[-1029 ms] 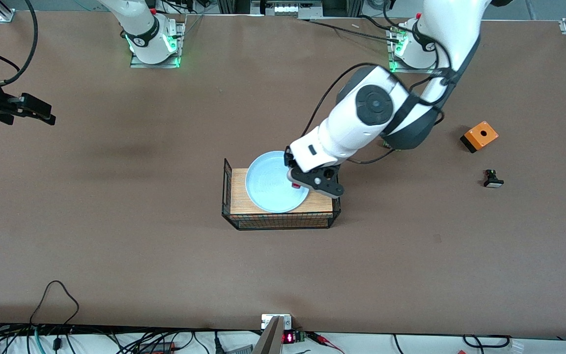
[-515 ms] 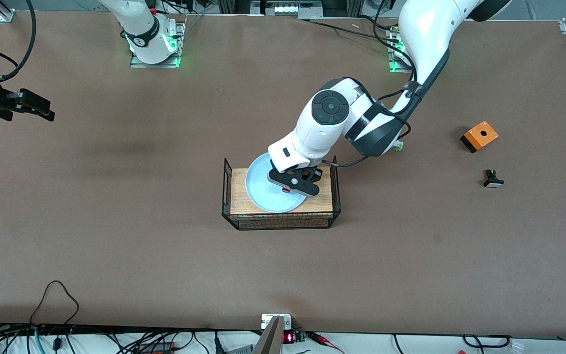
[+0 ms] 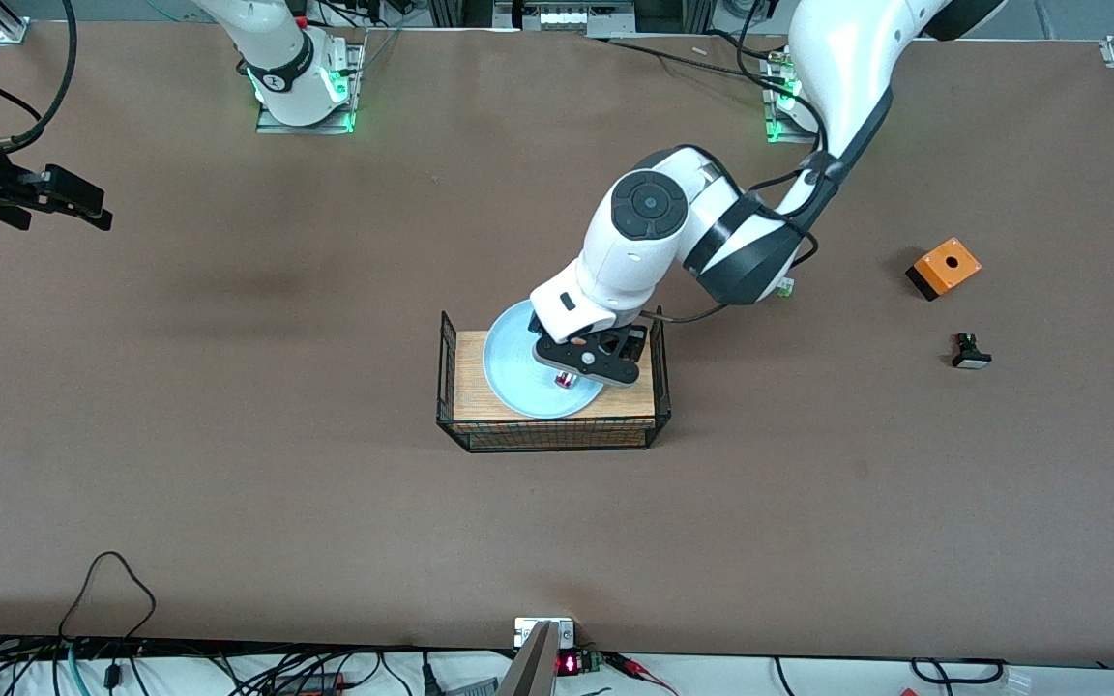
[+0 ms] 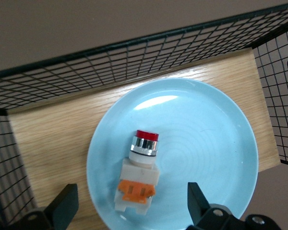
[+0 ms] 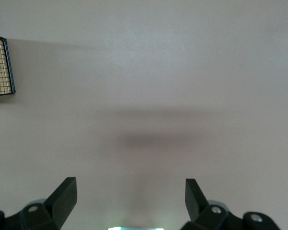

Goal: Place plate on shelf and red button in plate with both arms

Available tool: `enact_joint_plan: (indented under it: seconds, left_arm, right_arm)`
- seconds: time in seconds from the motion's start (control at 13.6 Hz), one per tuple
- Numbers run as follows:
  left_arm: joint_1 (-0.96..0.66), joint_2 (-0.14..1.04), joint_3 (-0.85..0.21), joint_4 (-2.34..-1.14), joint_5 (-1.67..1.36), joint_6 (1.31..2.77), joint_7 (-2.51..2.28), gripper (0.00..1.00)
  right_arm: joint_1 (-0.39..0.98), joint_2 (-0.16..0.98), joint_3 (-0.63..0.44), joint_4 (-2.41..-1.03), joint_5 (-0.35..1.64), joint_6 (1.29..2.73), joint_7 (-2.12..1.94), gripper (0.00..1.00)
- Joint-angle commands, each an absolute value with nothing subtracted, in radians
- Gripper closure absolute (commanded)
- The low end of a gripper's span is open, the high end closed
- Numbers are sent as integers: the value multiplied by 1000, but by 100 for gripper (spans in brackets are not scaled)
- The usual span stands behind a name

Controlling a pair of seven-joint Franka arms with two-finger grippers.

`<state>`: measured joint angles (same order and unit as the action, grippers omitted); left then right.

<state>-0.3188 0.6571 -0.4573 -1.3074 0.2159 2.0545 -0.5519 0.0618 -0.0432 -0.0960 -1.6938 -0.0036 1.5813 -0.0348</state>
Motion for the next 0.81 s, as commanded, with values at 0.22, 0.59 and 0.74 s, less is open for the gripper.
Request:
enact_joint_plan:
  seconds: [0.22,0.59,0.74]
  left_arm:
    - [-154,424,-465,-1309,167,1650,-571,0]
    - [-46,223,-315,-1446,92,1577,-274,0]
    - [-74,131,-165,-1560,23,1580,-148,0]
  right_arm:
    - [63,-61,-91,-1695,-8,1589,-35,0]
    - [63,-61,-91,-1695,-5,1589,-35,0]
    - [61,-61,-91,-1695,-5,1589,-35,0]
